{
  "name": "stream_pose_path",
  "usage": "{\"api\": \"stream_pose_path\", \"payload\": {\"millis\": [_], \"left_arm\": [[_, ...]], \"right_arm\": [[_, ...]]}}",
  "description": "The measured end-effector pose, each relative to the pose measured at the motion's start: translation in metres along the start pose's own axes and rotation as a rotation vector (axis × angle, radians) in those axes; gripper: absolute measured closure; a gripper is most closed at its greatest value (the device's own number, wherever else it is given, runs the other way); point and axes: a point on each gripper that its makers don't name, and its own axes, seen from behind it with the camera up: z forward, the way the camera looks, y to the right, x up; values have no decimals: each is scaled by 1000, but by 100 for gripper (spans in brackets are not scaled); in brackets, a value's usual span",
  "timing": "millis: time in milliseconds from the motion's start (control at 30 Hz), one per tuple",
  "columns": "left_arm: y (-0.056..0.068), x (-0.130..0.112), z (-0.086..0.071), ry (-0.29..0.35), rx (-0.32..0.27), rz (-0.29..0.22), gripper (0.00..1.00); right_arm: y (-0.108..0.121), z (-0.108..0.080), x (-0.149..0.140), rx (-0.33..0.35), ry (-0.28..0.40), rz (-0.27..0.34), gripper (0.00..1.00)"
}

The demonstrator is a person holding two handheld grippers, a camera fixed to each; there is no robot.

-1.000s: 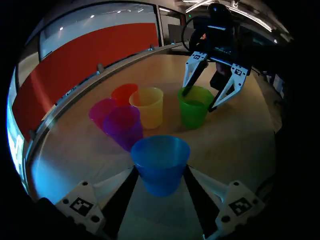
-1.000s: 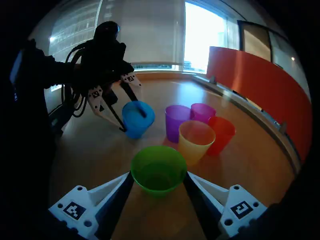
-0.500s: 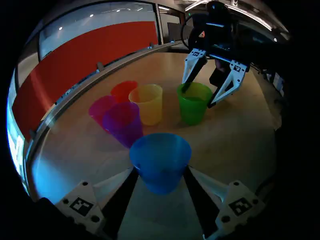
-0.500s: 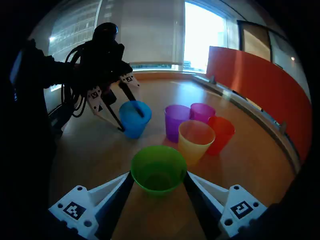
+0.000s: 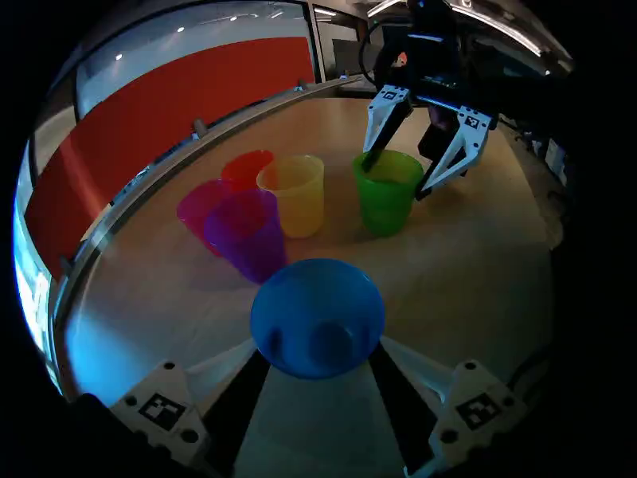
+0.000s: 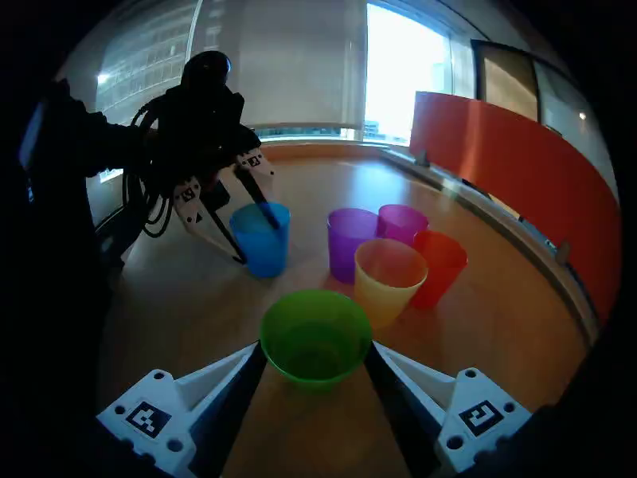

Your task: Pour water

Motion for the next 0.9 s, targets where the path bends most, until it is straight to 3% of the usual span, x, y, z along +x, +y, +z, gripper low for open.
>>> {"api": "stream_pose_path", "payload": {"millis": [400,533,900], "left_arm": [[1,-6,0,-15,9,9,17],[0,-8,-2,-19,15,2,8],[-2,-12,-7,-24,32,-5,8]], "right_arm": [[1,0,-1,-9,-2,12,9],[1,0,-1,-12,-4,17,9],[3,-3,-7,-28,-18,21,6]]}}
